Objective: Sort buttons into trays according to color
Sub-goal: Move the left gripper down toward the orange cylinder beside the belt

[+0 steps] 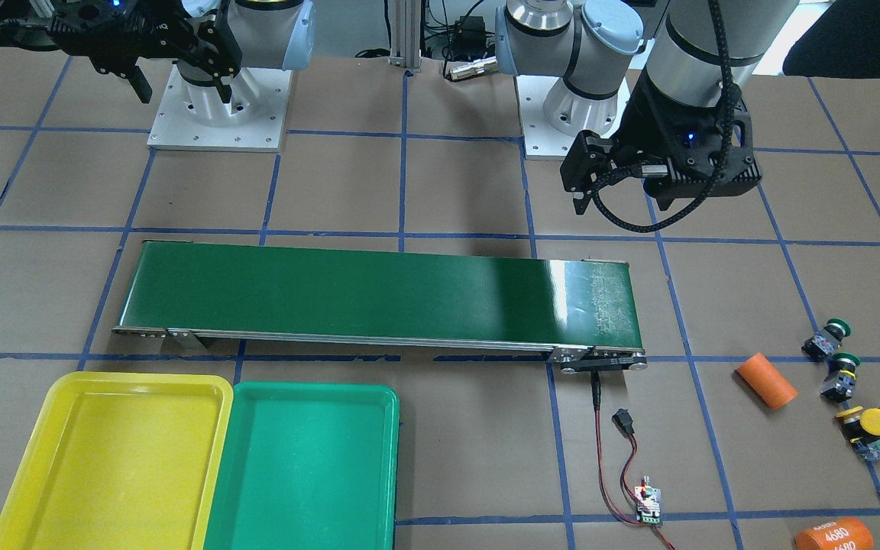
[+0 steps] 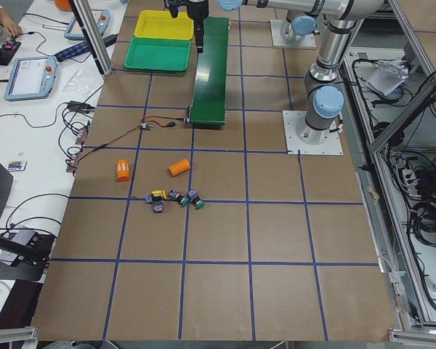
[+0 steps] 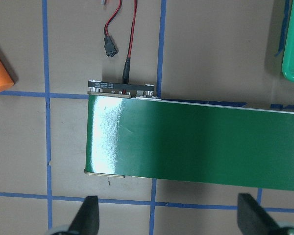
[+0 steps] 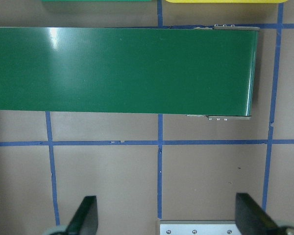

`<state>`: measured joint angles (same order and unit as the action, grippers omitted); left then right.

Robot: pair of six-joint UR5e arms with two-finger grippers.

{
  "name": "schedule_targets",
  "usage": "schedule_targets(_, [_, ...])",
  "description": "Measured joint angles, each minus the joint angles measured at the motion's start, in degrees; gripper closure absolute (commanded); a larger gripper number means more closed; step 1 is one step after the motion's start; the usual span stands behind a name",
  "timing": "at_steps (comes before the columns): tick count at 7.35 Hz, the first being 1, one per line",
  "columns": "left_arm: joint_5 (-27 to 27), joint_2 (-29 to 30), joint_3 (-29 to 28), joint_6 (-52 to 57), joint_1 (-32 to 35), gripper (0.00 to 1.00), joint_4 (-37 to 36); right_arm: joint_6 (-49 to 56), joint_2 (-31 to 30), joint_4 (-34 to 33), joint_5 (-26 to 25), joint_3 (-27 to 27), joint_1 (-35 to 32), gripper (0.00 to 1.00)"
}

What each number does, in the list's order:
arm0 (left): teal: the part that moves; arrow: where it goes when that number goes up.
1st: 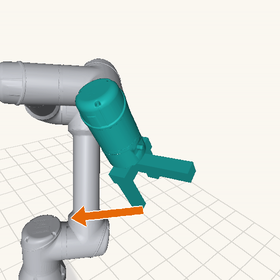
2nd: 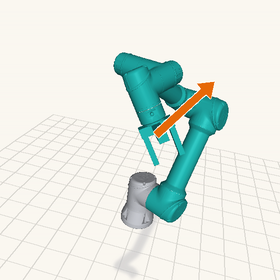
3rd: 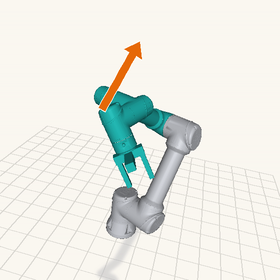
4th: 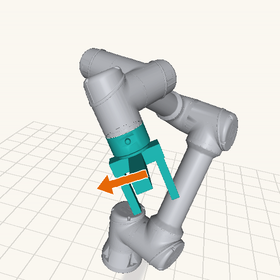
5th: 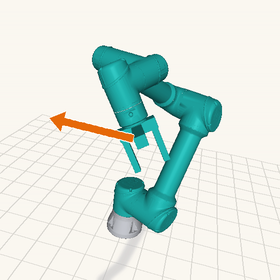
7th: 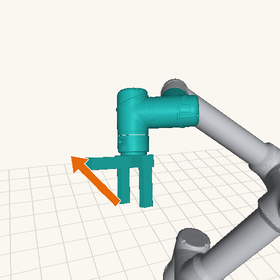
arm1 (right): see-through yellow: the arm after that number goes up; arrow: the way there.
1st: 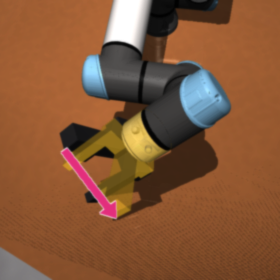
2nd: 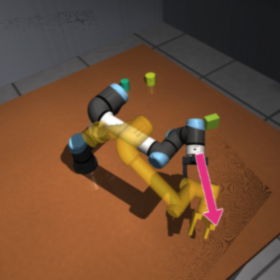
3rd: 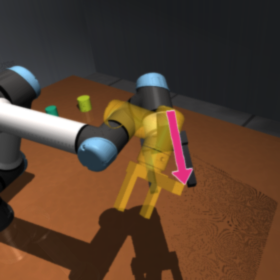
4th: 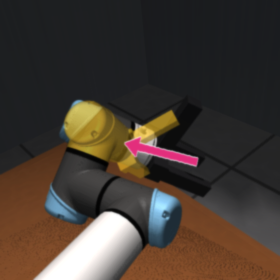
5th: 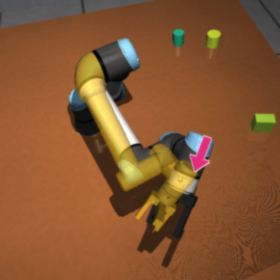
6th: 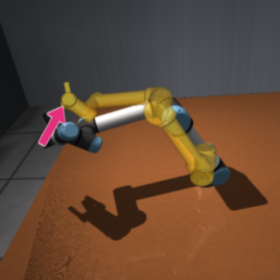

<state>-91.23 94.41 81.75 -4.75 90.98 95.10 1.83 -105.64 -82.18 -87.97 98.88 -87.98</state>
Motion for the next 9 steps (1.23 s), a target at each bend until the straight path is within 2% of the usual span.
schedule_targets(7, [-0.6,1.3,0.1,0.2,-1.1,0.00,-0.4,0.0,-0.5,-0.1,0.1,0.1,0.0,0.00])
schedule_targets(9, [-0.1,3.1,0.1,2.1,-6.1,0.00,-0.7,0.0,-0.6,-0.1,0.1,0.1,0.0,0.00])
